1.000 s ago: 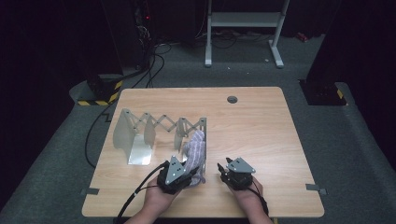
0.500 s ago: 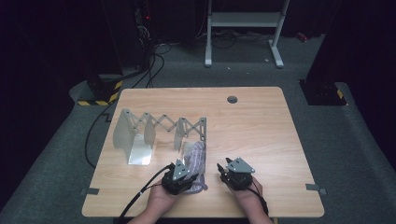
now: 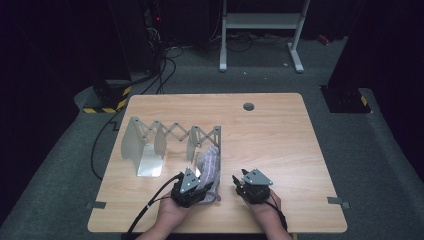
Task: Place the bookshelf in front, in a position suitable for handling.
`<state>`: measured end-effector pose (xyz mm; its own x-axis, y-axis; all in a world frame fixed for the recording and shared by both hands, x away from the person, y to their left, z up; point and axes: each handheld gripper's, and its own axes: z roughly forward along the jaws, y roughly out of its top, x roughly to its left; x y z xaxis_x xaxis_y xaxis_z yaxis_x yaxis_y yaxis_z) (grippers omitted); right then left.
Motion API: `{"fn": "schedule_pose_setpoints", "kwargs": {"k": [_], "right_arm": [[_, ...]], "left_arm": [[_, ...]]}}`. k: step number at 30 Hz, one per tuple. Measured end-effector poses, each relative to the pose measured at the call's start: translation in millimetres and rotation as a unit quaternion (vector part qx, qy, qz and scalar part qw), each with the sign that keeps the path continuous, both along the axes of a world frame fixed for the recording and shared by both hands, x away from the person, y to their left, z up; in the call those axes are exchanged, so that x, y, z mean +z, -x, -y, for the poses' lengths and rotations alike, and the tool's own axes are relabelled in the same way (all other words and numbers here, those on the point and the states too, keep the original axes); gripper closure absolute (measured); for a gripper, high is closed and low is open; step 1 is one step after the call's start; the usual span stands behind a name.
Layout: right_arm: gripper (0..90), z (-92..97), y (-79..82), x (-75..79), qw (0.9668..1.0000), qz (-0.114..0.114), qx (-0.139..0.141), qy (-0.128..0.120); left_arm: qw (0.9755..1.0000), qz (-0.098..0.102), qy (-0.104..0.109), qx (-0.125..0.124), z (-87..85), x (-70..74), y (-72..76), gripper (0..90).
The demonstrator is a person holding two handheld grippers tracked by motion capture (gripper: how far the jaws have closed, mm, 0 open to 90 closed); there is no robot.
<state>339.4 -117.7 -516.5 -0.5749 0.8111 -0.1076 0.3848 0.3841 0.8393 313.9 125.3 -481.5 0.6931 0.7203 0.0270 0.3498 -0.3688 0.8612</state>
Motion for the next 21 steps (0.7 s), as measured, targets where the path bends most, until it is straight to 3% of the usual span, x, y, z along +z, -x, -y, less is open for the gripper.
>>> {"fn": "schedule_pose_setpoints", "kwargs": {"k": [4, 9, 15, 21], "right_arm": [[56.7, 0.1, 0.0, 0.0, 1.0000, 0.000, 0.000, 0.000], [56.7, -1.3, 0.0, -0.4, 1.0000, -0.001, 0.000, -0.001], [56.8, -13.9, -10.7, 4.8, 0.9993, -0.016, 0.001, -0.033], [58.3, -36.4, -24.7, 10.9, 0.9997, -0.016, 0.006, -0.017]], "left_arm": [[0.9993, 0.030, 0.022, -0.003, 0.1, 23.4, 5.2, 64.3], [0.9978, 0.051, 0.041, -0.005, -0.1, 40.2, 9.5, 64.3], [0.9982, 0.049, 0.035, 0.001, -5.1, 37.6, 5.9, 64.3], [0.9993, 0.029, 0.018, 0.013, -15.8, 23.3, -1.7, 64.3]]}}
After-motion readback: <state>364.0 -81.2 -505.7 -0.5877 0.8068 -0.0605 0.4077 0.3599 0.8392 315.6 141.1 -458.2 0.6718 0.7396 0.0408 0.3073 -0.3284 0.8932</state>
